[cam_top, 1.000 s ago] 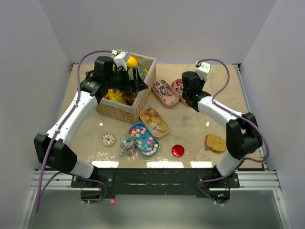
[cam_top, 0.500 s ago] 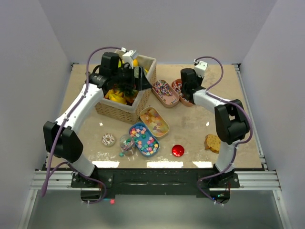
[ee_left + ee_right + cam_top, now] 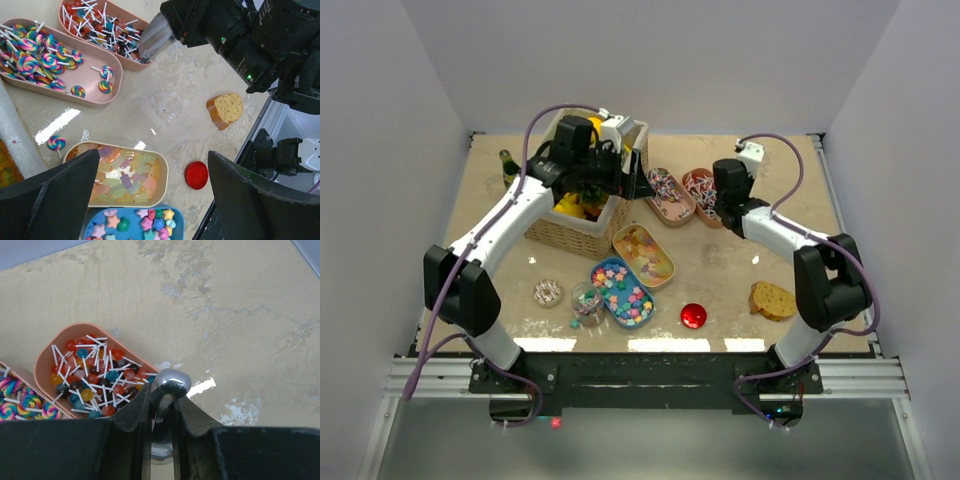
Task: Pack the candies
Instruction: Move the storage box to the center of the board.
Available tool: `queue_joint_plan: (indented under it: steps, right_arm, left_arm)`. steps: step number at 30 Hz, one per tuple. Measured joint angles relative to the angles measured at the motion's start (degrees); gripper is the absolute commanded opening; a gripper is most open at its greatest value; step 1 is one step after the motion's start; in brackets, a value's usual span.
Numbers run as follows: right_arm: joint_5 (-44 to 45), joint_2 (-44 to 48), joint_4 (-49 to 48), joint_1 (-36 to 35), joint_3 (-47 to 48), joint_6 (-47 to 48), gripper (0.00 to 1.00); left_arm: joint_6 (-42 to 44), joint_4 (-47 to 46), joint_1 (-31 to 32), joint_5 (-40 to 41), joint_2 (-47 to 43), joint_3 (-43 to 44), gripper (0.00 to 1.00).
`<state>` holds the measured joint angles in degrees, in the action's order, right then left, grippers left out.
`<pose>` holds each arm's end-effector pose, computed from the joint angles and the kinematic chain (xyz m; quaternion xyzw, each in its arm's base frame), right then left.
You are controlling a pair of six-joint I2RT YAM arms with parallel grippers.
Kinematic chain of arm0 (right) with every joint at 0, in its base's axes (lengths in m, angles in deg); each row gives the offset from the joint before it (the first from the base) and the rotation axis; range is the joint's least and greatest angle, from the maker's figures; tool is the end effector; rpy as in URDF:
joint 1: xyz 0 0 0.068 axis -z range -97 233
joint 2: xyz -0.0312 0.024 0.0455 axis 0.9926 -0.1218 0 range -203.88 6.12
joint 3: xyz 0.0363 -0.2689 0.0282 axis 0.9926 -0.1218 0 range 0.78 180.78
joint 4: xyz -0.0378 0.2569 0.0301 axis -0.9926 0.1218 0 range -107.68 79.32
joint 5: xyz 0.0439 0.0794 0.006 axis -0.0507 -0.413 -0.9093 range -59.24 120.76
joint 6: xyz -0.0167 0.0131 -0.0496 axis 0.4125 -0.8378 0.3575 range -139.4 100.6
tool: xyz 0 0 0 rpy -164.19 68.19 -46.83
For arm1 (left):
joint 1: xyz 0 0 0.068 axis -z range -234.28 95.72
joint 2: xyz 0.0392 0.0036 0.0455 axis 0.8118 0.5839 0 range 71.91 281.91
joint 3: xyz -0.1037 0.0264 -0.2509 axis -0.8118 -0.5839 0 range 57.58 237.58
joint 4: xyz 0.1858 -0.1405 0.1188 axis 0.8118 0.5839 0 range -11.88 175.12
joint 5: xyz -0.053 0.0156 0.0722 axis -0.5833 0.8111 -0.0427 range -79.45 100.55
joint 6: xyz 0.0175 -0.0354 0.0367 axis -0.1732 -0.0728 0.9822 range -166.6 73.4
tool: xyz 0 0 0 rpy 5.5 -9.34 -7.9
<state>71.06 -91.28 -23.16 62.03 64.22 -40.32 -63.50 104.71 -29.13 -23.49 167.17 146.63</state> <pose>0.3627 0.1144 0.2399 0.1758 0.8068 -0.1048 0.5542 0.3367 -0.1800 0.3534 0.2001 0.8273 -0.4041 0.3351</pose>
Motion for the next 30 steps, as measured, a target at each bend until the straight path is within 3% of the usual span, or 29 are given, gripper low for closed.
queue_joint_plan:
  steps: [21,30]
  right_arm:
    - [-5.97,12.81,0.61,-0.17,-14.38,-2.82,0.0]
    - [-6.62,16.17,3.39,-6.78,-16.96,-4.39,0.0]
  left_arm:
    - [-1.4,-1.9,4.2,4.28,-0.35,-5.2,0.94]
    - [-2.03,-2.6,5.77,4.81,-0.39,-6.47,0.93]
